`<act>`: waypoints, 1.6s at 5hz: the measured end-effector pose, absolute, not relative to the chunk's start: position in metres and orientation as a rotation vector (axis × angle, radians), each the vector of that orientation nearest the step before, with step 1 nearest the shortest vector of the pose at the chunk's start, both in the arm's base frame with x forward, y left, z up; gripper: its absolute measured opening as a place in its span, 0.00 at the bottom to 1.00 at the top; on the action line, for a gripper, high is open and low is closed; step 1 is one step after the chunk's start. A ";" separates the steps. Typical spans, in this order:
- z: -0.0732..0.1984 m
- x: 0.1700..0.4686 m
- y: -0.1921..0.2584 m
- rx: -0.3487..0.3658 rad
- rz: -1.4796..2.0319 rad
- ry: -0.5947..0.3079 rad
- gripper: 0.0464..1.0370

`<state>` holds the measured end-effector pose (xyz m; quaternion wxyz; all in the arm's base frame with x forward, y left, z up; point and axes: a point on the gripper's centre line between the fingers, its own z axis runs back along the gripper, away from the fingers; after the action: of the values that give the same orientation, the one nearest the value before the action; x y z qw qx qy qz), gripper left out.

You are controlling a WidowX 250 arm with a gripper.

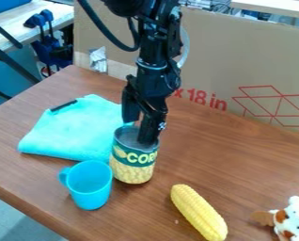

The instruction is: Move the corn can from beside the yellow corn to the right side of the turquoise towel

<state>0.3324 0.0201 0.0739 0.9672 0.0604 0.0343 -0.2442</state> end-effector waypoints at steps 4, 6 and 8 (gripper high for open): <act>0.104 0.369 0.044 0.238 -0.563 -0.094 0.96; 0.144 0.345 0.036 0.221 -0.543 -0.199 0.96; 0.144 0.277 -0.030 0.038 -0.497 -0.083 0.96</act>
<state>0.2772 -0.0302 0.1443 0.9682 0.0190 -0.0409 -0.2461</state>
